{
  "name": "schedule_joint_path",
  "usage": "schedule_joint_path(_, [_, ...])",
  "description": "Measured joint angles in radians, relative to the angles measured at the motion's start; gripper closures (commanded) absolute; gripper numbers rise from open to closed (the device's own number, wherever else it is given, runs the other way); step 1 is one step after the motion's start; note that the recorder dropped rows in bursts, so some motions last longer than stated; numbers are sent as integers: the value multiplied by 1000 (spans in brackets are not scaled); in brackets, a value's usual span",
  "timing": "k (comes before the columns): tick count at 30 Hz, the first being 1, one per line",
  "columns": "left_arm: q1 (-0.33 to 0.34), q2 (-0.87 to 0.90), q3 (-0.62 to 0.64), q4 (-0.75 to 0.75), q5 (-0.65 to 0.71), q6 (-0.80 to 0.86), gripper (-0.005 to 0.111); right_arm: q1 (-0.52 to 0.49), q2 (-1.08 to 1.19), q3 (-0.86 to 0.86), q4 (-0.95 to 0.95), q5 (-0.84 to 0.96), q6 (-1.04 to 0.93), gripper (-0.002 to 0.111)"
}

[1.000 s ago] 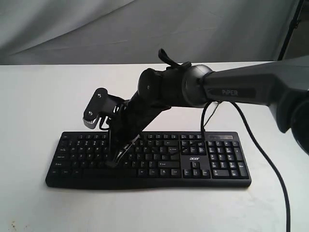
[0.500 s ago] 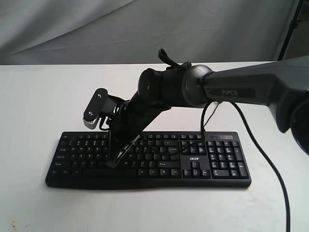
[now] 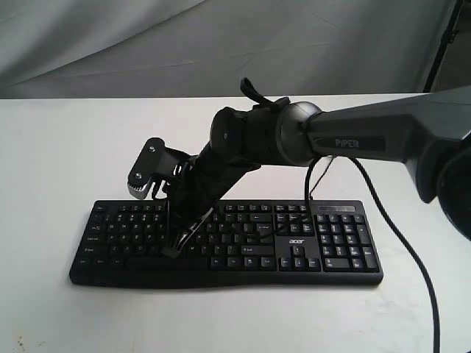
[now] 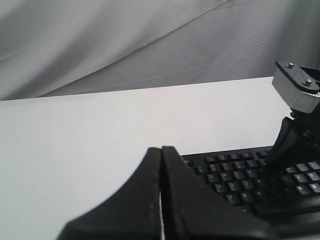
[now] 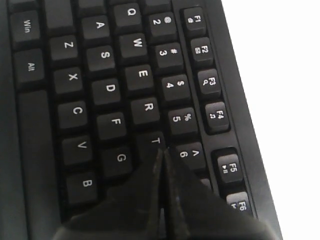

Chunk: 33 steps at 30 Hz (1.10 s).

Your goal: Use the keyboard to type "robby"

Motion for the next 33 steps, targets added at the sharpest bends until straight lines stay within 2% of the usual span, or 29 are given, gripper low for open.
schedule_joint_path(28, [0, 0, 0, 0, 0, 0, 107, 0, 6, 0, 4, 0, -2, 108])
schedule_joint_path(33, [0, 0, 0, 0, 0, 0, 107, 0, -86, 0, 2, 6, -2, 108])
